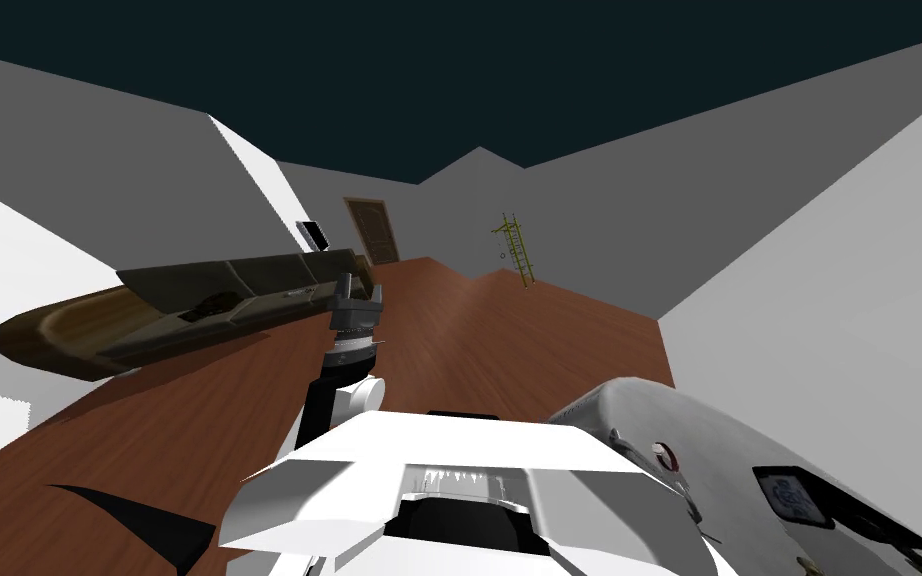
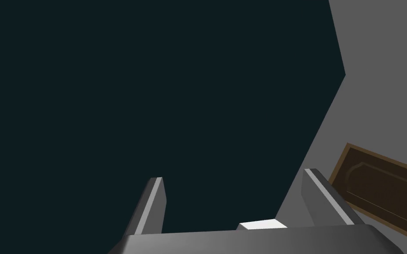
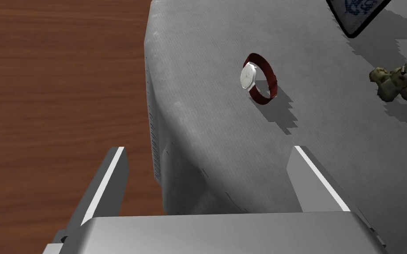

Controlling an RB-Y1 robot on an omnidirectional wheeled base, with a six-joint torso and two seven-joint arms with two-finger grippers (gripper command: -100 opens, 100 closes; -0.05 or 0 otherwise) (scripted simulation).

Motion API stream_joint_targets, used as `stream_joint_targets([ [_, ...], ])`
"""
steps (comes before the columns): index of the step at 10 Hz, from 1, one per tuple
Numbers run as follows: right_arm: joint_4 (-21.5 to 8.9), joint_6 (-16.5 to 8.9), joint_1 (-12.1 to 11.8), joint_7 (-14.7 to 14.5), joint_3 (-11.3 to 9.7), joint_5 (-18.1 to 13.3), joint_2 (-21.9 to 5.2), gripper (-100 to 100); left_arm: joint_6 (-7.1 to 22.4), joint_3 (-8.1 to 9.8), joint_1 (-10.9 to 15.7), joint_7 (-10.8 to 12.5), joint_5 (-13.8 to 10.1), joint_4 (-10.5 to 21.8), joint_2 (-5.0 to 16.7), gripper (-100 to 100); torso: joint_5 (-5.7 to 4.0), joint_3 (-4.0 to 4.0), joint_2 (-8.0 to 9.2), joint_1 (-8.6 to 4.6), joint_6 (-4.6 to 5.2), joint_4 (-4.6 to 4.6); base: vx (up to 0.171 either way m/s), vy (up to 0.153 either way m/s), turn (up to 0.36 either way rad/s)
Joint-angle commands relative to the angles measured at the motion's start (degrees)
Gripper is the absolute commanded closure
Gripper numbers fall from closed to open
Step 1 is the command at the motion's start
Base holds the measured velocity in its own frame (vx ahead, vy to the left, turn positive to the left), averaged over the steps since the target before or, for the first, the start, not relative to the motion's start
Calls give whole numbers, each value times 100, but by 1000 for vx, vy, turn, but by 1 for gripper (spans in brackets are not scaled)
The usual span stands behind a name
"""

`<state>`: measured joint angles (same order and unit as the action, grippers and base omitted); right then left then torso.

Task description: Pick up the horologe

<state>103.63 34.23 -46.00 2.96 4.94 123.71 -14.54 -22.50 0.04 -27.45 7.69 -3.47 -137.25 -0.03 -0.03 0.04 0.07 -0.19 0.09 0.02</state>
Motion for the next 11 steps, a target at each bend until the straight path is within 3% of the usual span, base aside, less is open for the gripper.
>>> stream_joint_targets([
  [1, -3, -3, -22, -11, 5, 251, -15, -100, 0, 0, 0, 0, 0, 0, 0, 0, 0, 0, 0, 0, 0, 0, 2, -22, -26],
  [7, -260, -127, -179, 32, 91, 1135, -189, -100, 0, 0, 0, 0, 0, 0, 0, 0, 0, 2, 3, -2, 0, 1, -2, -36, 118],
  [11, -504, -257, -323, 80, 177, 1905, -365, -100, 0, 0, 0, 0, 0, 0, 0, 0, -2, 2, 3, -10, -2, 1, -8, -54, 155],
])
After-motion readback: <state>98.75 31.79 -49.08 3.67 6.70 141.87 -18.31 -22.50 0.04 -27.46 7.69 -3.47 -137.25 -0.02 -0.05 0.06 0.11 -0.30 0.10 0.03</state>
